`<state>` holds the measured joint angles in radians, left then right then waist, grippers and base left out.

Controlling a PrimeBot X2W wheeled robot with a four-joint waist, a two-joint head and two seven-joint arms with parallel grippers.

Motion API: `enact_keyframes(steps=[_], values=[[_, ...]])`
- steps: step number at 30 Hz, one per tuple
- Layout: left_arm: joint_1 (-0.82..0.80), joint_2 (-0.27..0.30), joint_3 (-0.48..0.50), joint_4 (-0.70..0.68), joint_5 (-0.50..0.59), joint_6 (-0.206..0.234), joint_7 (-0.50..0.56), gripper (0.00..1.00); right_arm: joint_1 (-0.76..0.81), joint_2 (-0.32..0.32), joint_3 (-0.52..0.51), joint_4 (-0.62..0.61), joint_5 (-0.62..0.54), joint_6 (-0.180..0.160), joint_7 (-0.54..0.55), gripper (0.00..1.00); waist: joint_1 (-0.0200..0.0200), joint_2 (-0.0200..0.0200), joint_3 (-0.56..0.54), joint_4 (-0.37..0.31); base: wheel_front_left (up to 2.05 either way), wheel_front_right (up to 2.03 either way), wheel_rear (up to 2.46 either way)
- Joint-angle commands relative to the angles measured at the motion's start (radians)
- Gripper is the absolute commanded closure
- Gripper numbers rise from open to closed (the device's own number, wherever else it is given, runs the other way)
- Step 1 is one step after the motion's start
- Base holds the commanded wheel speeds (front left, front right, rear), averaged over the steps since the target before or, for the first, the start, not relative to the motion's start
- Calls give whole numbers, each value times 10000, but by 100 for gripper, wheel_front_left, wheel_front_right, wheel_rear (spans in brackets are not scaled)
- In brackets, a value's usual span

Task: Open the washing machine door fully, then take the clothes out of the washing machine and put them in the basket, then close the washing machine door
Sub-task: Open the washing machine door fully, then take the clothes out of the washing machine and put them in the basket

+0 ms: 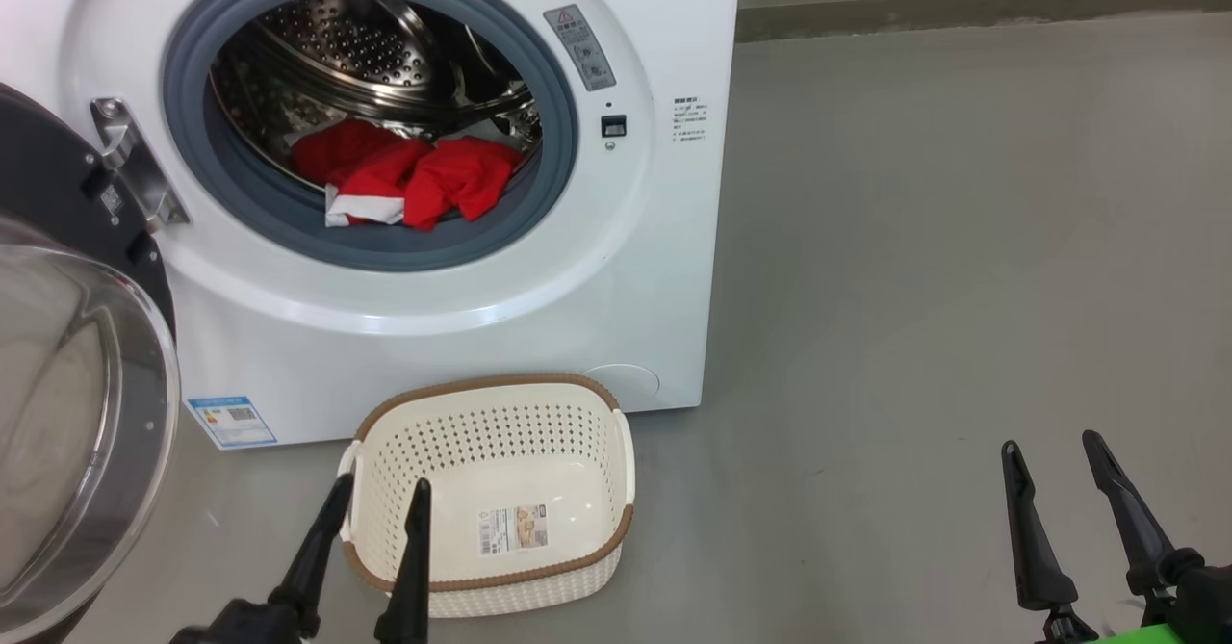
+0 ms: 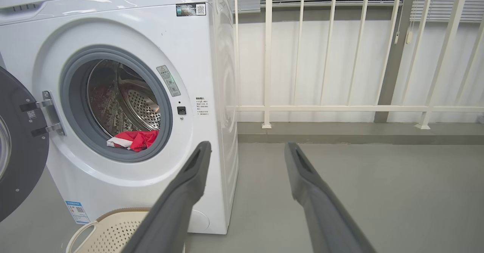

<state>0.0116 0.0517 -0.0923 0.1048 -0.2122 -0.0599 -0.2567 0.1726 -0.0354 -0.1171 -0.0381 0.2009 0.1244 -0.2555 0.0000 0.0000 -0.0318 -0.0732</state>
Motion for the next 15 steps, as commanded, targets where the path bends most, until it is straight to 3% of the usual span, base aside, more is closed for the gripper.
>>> enact_keyframes(steps=[1,15], values=[[-86,80,345,-204,4,-50,-51,0,-129,-148,204,-300,-15,63,-62,0,0,0,-46,-18,0,0,0],[-27,67,348,-99,156,-181,-51,0,-11,-148,266,-363,36,63,-62,0,0,0,-157,64,1,-1,0]])
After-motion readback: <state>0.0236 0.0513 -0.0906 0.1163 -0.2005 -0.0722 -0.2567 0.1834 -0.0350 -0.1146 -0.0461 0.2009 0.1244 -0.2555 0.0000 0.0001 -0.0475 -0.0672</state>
